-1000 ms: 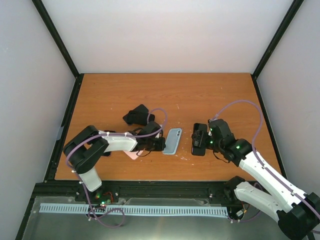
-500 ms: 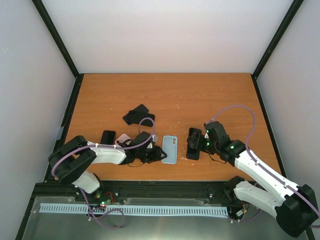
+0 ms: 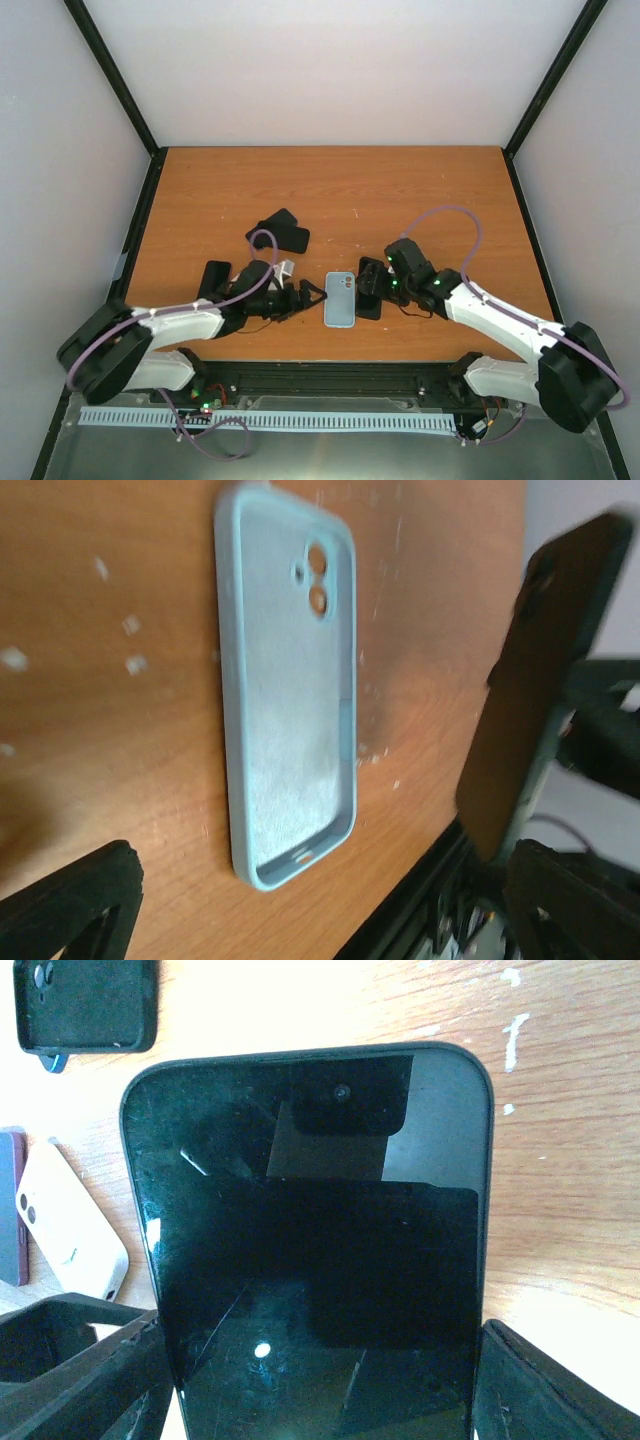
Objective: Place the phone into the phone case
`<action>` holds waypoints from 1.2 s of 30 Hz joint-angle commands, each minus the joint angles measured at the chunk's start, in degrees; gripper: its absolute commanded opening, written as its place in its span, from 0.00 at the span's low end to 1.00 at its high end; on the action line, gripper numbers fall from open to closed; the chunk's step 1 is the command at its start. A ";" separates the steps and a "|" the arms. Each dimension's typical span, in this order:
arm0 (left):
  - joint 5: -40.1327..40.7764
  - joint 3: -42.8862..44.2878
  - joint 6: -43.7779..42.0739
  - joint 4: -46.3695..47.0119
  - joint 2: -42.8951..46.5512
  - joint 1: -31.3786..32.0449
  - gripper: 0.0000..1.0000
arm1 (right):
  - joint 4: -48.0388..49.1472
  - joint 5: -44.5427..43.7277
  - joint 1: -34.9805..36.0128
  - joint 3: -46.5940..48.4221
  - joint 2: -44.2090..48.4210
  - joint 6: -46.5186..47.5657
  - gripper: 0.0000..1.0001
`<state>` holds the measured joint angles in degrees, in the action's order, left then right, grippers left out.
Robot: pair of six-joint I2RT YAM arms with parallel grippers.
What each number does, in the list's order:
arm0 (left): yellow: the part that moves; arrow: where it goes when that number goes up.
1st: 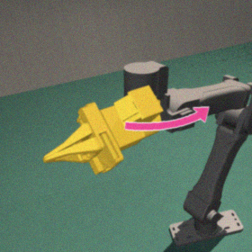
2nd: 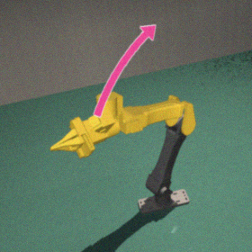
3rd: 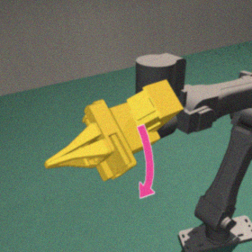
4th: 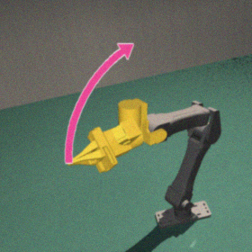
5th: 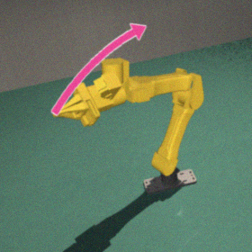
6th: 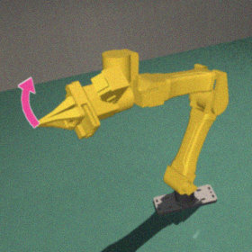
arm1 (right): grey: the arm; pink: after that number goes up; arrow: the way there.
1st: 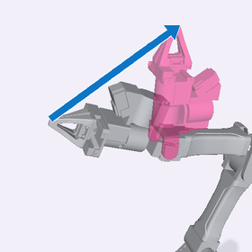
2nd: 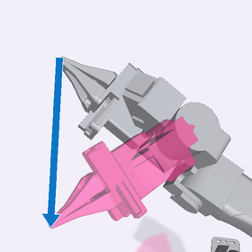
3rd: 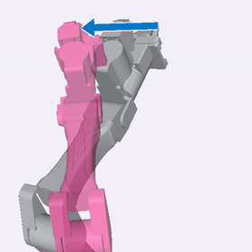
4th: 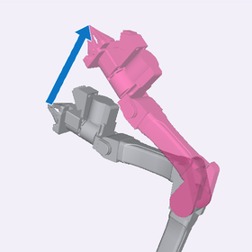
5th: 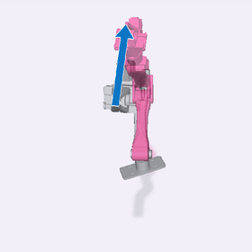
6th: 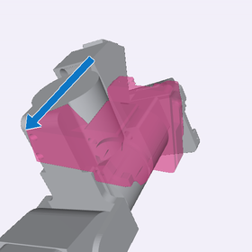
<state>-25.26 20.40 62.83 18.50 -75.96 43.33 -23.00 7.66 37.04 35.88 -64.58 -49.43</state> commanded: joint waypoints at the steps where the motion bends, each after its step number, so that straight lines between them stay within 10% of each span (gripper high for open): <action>1: 7.44 1.20 -3.79 -10.71 9.58 -2.04 0.99 | 5.76 -1.90 2.84 4.23 -3.67 -2.83 0.52; 12: 24.04 3.03 -6.06 -33.11 30.81 -2.12 0.99 | 8.54 -7.46 9.65 12.48 -16.53 -5.48 0.51; 36: 23.68 -1.62 -3.33 -33.93 36.72 -2.11 0.99 | 3.56 -14.31 15.53 15.09 -24.61 -6.36 0.52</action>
<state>-1.89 18.68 58.74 -14.90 -39.57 41.50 -19.51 -4.03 51.22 50.37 -89.08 -54.54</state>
